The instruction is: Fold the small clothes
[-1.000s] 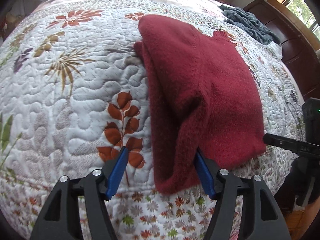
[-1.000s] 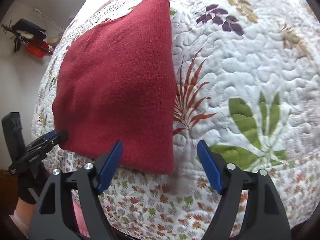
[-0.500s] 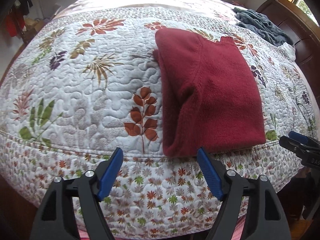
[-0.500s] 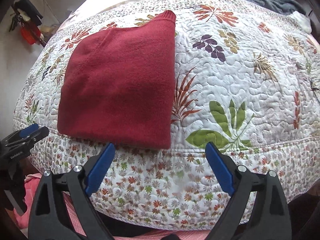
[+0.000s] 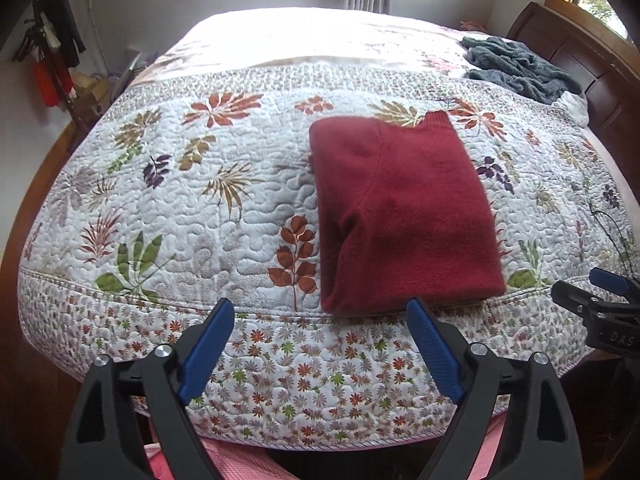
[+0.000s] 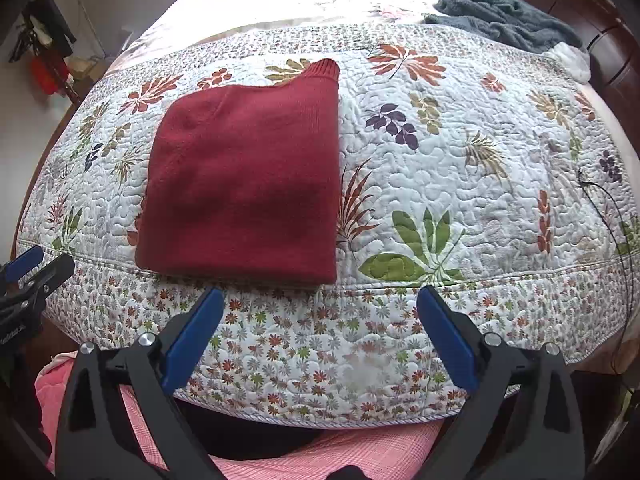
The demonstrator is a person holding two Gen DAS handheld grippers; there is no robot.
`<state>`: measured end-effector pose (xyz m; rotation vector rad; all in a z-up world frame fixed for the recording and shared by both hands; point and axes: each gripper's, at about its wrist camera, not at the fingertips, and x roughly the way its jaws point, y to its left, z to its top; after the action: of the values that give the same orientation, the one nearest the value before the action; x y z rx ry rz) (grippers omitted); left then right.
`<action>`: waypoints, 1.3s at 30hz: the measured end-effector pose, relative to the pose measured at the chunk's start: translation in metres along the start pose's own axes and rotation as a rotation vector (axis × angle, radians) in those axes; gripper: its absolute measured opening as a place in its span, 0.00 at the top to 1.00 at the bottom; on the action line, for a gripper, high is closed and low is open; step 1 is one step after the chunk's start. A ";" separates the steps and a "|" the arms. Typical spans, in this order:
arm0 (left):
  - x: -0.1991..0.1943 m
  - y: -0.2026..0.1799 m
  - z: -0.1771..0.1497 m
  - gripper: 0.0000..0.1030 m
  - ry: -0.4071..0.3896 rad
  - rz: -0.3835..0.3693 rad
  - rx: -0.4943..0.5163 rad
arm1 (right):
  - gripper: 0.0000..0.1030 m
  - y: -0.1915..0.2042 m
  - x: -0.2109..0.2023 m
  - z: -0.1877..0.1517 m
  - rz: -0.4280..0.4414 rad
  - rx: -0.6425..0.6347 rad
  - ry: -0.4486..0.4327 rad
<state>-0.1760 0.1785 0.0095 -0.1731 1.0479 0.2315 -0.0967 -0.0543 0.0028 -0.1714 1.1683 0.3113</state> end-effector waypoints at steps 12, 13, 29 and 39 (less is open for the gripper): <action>-0.045 -0.011 -0.005 0.13 -0.059 0.035 -0.004 | 0.03 0.010 -0.030 -0.009 -0.032 0.003 -0.023; -0.046 -0.011 -0.006 0.13 -0.061 0.040 -0.003 | 0.03 0.010 -0.031 -0.010 -0.026 0.007 -0.022; -0.050 -0.019 -0.017 0.13 -0.037 0.062 0.002 | 0.03 0.017 -0.035 -0.018 -0.025 0.014 -0.006; -0.043 -0.015 -0.018 0.13 -0.017 0.066 -0.007 | 0.03 0.018 -0.031 -0.017 -0.030 0.011 0.001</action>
<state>-0.2077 0.1551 0.0387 -0.1429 1.0369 0.2965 -0.1285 -0.0469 0.0249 -0.1798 1.1676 0.2783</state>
